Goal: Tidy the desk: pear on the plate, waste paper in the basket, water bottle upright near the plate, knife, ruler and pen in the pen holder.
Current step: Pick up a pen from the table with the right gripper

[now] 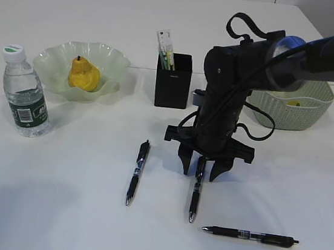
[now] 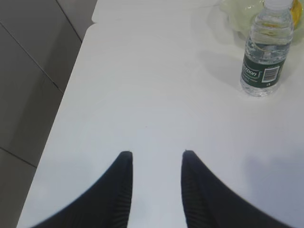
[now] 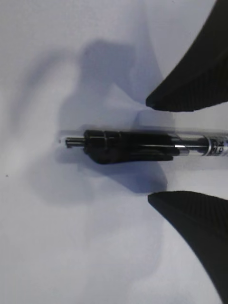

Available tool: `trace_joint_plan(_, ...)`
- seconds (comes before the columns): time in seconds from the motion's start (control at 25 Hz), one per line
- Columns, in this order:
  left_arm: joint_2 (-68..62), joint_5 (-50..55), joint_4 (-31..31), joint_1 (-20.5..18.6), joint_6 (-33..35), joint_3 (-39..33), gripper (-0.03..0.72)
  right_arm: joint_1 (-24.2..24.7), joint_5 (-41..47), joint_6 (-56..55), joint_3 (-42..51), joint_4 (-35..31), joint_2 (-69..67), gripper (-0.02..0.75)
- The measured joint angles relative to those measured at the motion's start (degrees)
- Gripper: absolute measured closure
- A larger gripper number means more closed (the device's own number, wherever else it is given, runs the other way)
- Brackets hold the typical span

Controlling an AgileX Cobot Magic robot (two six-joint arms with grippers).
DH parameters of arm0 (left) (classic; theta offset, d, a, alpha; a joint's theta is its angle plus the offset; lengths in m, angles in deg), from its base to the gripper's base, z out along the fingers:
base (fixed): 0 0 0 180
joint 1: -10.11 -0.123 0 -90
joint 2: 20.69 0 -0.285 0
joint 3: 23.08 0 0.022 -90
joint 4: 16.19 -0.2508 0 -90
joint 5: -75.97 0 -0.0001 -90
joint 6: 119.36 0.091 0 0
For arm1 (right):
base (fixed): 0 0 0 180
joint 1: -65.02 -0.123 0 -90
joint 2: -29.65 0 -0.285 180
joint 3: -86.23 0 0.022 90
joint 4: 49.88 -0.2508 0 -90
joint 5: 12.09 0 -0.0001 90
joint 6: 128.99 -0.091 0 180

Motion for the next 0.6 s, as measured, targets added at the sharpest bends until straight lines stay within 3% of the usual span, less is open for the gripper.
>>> trace_joint_plan(0.6, 0.0, 0.0, 0.0, 0.0, 0.0, 0.0, 0.449, 0.0, 0.0, 0.0, 0.0, 1.8, -0.1, 0.311)
